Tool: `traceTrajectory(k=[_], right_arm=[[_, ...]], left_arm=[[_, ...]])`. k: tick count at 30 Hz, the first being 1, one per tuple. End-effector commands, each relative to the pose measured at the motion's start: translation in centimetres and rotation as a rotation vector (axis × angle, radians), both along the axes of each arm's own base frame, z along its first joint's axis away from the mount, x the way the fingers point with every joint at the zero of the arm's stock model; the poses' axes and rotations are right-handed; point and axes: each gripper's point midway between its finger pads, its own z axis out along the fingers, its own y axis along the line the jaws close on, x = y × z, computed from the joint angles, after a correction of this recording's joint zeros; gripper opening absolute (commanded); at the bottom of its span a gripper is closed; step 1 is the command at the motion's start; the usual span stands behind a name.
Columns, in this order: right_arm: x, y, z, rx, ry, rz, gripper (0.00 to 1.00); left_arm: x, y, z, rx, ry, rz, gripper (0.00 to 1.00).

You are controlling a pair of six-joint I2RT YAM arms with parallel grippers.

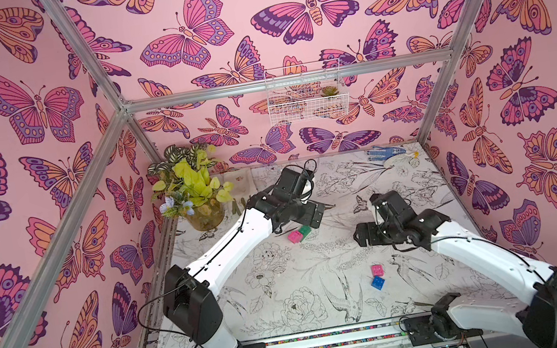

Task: Assemble the letter v with lego
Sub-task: Move the lego brick at the center of the board.

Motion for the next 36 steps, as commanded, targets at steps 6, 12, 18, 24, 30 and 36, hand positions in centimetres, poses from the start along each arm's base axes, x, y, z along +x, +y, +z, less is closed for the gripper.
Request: traceTrajectory(k=[6, 12, 18, 24, 30, 36], right_arm=[[-4.7, -3.6, -4.0, -0.158, 0.056, -0.199, 0.91], [-3.7, -1.3, -6.0, -0.175, 0.118, -0.176, 0.85], [-4.3, -1.1, -8.3, -0.205, 0.154, -0.202, 0.75], [-4.7, -1.0, -8.9, -0.208, 0.176, -0.196, 0.69], [-4.9, -1.2, -9.5, -0.241, 0.196, -0.189, 0.69], [-4.9, -1.1, -10.4, -0.254, 0.213, -0.183, 0.62]], left_arm=[[-3.2, 0.6, -1.3, -0.173, 0.005, 0.083, 1.0], [-4.9, 1.2, 0.1, -0.217, -0.029, 0.063, 1.0], [-6.0, 1.7, -0.3, -0.206, 0.008, 0.058, 1.0], [-6.5, 2.3, -1.0, -0.196, 0.021, 0.071, 1.0], [-6.6, 2.3, -1.2, -0.197, 0.031, 0.079, 1.0], [-6.6, 2.4, -1.7, -0.177, 0.047, 0.079, 1.0]])
